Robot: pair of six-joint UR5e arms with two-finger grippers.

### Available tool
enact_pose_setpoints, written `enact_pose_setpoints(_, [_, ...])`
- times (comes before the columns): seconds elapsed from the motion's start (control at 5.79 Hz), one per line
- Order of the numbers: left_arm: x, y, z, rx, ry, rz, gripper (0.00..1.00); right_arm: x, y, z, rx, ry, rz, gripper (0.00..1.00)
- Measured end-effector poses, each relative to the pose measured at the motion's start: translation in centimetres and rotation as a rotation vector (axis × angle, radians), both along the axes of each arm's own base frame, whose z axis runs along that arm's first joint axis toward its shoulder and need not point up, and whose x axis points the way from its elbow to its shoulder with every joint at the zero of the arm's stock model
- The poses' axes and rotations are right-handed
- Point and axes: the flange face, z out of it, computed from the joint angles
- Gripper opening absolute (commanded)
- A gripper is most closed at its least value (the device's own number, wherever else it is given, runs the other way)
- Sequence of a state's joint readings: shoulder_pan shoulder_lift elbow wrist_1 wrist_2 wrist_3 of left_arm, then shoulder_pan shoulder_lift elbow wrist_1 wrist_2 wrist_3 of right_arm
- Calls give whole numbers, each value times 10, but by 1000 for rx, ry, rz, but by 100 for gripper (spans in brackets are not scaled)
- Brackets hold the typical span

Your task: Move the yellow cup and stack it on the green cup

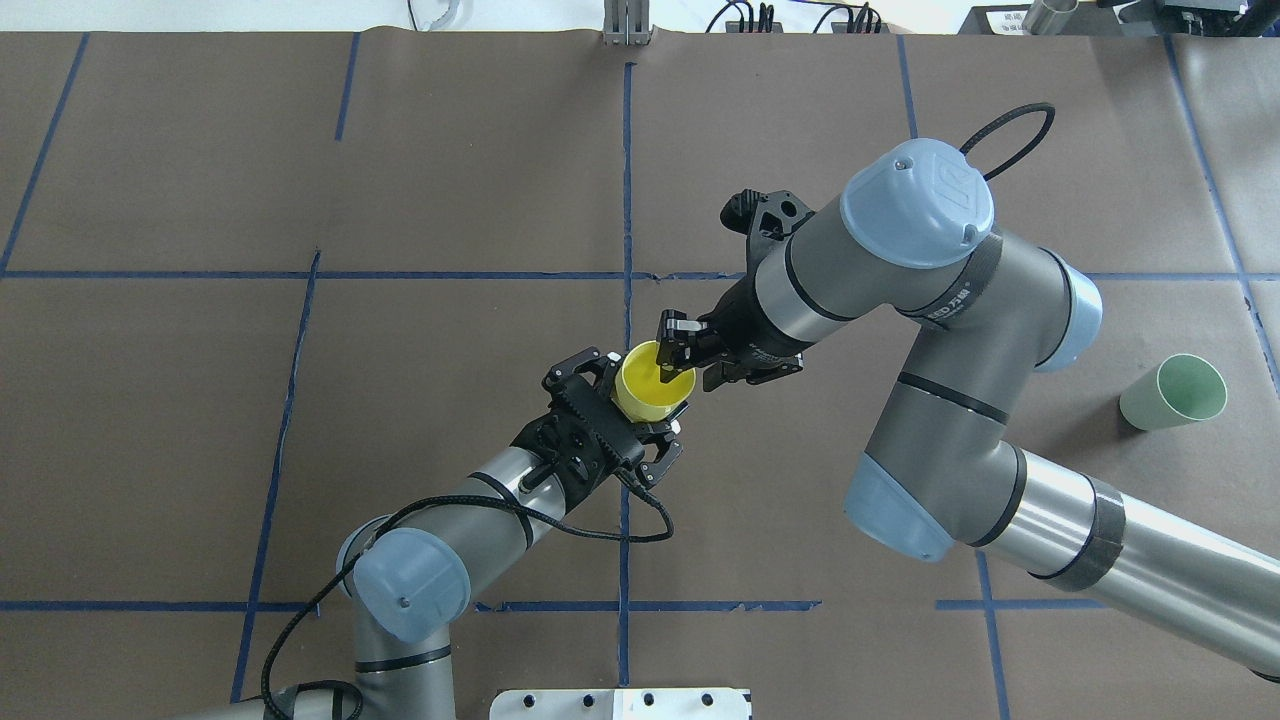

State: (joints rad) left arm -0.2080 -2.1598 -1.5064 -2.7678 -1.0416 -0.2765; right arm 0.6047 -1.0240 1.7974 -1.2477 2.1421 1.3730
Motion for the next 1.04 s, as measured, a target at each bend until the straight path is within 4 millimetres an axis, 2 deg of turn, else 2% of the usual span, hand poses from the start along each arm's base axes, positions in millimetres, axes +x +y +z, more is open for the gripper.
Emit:
enact_pose_setpoints(0.17, [0,0,0,-1,1,0,41,-3,3,1,0,1,-5,19])
enact_pose_setpoints(0.35, [0,0,0,-1,2,0,49,-4,5,1,0,1,-8,0])
enact_pose_setpoints(0.52, [0,0,-1,0,2,0,57,-4,5,2,-1,0,-10,0])
enact_pose_setpoints(0.86, [0,0,-1,0,2,-2,94,-5,6,3,-2,0,-11,0])
enact_pose_setpoints(1.04, [0,0,-1,0,2,-3,99,-5,6,4,-4,3,-11,0])
